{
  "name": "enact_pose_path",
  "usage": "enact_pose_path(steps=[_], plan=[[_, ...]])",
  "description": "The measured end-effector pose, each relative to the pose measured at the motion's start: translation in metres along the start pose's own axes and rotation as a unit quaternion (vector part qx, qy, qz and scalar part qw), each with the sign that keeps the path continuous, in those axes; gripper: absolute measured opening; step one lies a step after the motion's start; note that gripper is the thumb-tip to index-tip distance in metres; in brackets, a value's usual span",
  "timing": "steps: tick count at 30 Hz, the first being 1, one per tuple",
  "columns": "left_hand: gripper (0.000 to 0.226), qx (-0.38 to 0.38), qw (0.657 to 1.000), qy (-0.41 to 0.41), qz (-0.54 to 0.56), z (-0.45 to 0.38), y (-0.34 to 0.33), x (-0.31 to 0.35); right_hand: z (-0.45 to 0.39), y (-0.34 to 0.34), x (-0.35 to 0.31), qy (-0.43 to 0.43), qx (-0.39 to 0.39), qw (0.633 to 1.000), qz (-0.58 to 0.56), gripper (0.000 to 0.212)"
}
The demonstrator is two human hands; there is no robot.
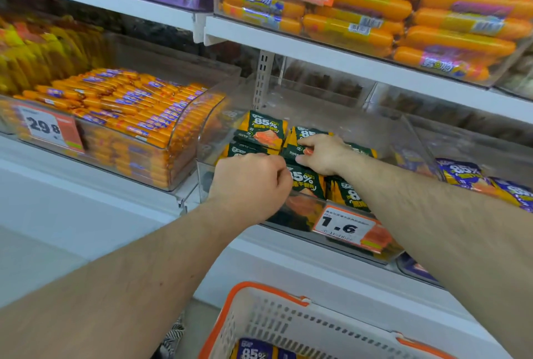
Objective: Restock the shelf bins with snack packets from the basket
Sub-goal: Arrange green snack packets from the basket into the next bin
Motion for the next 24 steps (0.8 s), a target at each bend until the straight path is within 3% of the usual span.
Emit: enact_pose_path(steps=[11, 17, 19, 21, 22, 24], plan=[[0.03, 0.015, 1.0, -0.016, 0.001, -0.001, -0.002, 0.001, -0.006, -0.009, -0.005, 0.023, 0.007, 0.998, 0.062, 0.054], [0.034, 0.104, 0.99, -0.079, 0.052, -0.007, 0.006, 0.008, 0.013, 0.01, -0.003, 0.019, 0.045, 0.999, -0.025, 0.054], [0.033, 0.085, 0.985, -0.109, 0.106, -0.001, 0.012, 0.02, 0.035, 0.022, -0.002, 0.04, 0.109, 0.988, -0.102, 0.035], [0.033, 0.013, 0.976, -0.149, 0.156, 0.011, 0.01, 0.037, 0.069, 0.029, 0.002, 0.076, 0.21, 0.959, -0.171, 0.018], [0.035, -0.035, 0.969, -0.184, 0.158, 0.02, 0.006, 0.047, 0.089, 0.03, 0.006, 0.109, 0.291, 0.934, -0.179, 0.019], [0.031, -0.14, 0.946, -0.257, 0.14, 0.039, -0.011, 0.067, 0.13, 0.028, 0.015, 0.21, 0.46, 0.845, -0.174, 0.018]])
Point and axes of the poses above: each hand's wrist, its own z-axis away from the middle knuckle, its own y-axis out of the back of the hand, x = y × z, the point moved 2 cm from there along -z, towards the middle knuckle, and after that the axes turned 3 degrees about -z, right-handed, at the moved point
